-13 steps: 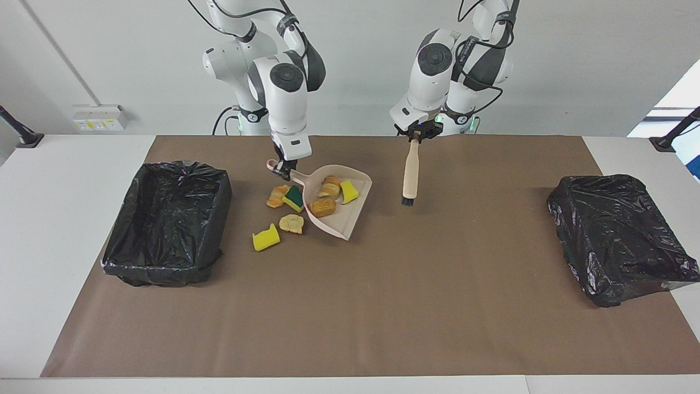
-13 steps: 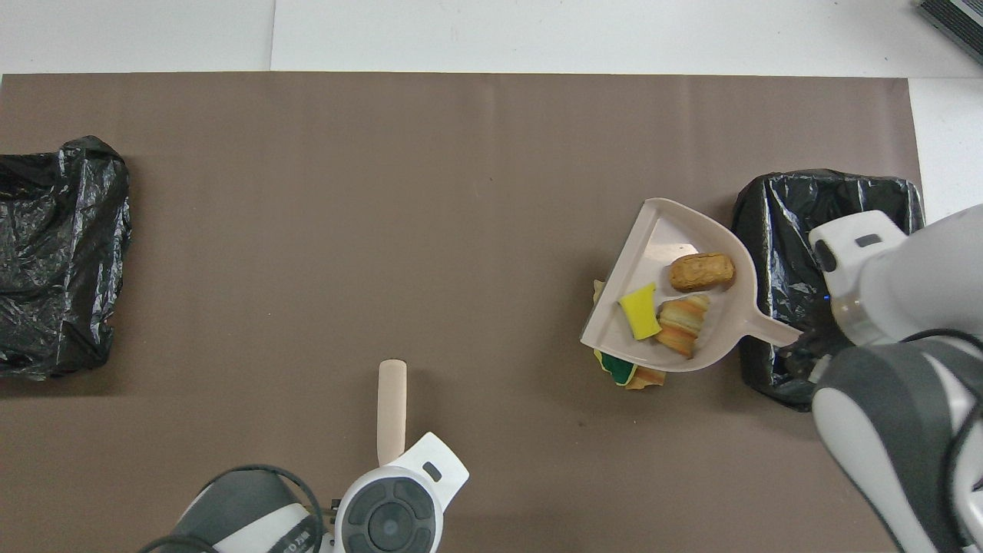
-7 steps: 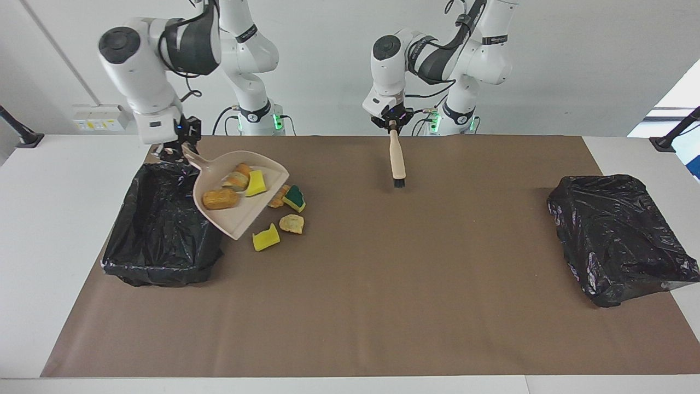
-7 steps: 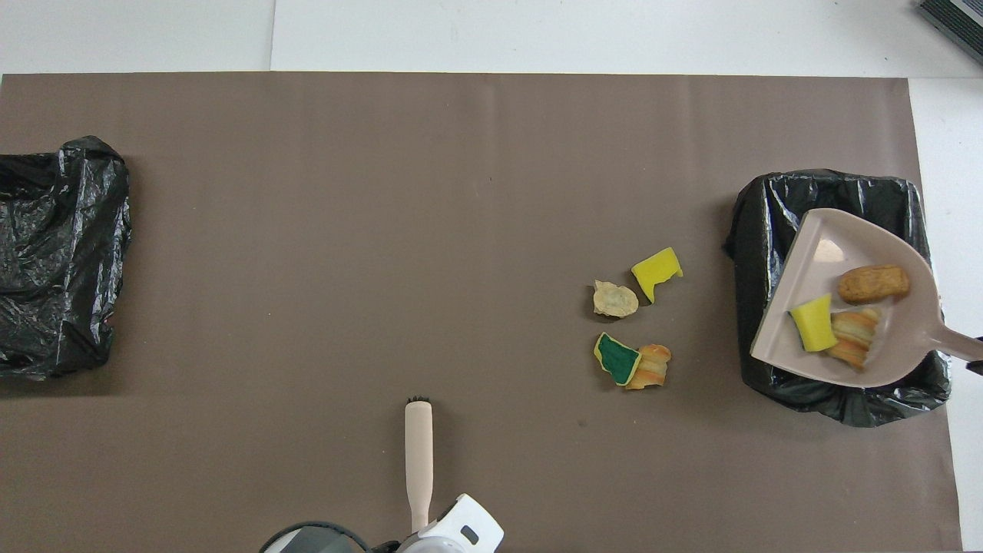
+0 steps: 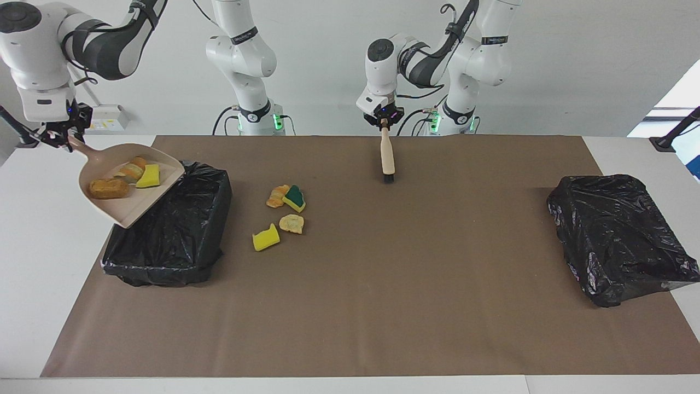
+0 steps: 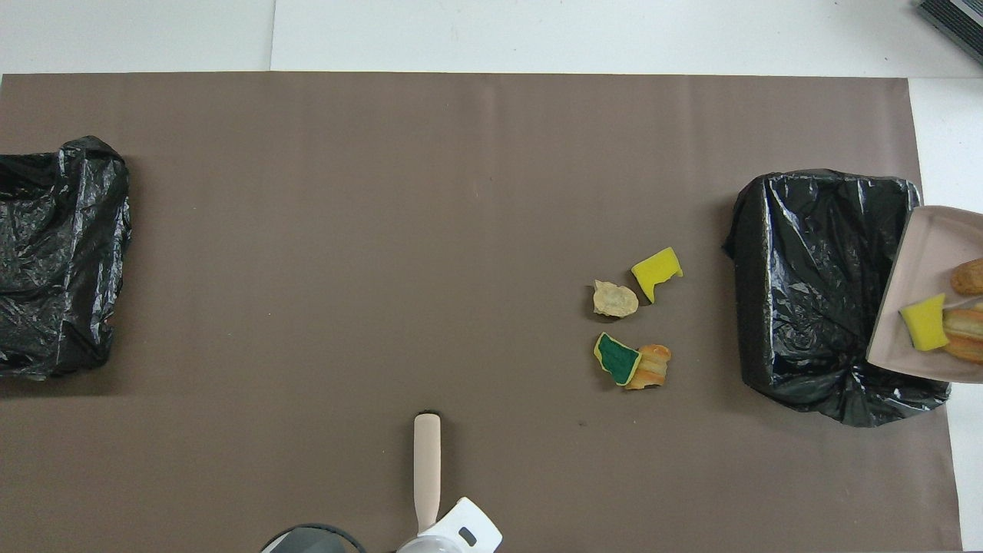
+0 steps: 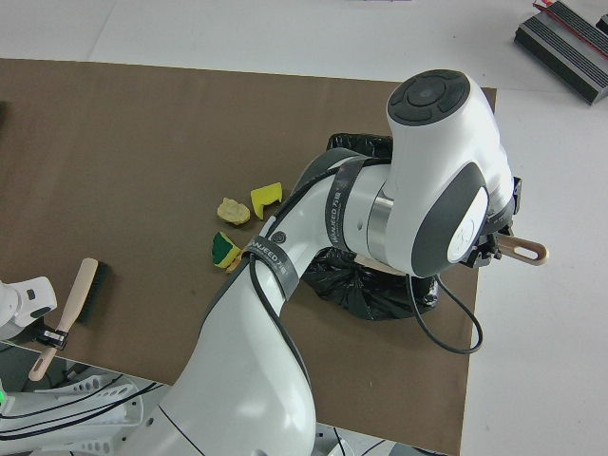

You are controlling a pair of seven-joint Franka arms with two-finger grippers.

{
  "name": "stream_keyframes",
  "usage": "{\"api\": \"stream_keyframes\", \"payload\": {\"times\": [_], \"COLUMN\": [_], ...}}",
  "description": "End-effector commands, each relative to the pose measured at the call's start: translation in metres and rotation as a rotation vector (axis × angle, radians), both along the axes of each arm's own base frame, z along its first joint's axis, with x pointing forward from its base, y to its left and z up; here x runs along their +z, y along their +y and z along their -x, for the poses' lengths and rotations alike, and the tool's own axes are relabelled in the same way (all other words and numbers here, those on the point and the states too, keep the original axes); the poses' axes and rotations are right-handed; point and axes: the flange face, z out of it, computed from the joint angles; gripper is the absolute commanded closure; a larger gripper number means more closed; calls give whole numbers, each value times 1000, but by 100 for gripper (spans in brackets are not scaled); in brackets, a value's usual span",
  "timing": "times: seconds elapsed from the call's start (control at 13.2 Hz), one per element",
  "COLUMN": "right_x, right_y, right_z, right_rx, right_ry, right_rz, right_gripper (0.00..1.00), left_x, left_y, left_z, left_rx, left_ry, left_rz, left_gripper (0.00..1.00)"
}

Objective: Sweep and dump trash in bin
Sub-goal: 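Carry the dustpan with the right gripper over the black bin and tip it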

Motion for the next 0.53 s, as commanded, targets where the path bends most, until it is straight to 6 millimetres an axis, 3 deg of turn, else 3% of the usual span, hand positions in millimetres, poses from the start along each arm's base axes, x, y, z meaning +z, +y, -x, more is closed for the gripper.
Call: {"api": "stream_keyframes", "payload": {"times": [0.0,0.15,0.23,0.45], "right_x": [-3,-19,-20,-19], "right_y": [-5,-9,-7,1], "right_z": [-13,-23,-25,-30], "right_rx": [63,93,108,146], "right_ry": [34,56,68,103], "right_rz": [99,129,151,203], "right_gripper": [100,100,100,100], "left_x": [0,-1,-5,-6], "left_y": [6,6,6,6], "left_z": [3,2,2,2], "left_rx": [0,3,3,14], "left_ry": [10,12,19,33], "left_rz": [30,30,24,29], "left_gripper": [89,86,71,66]}}
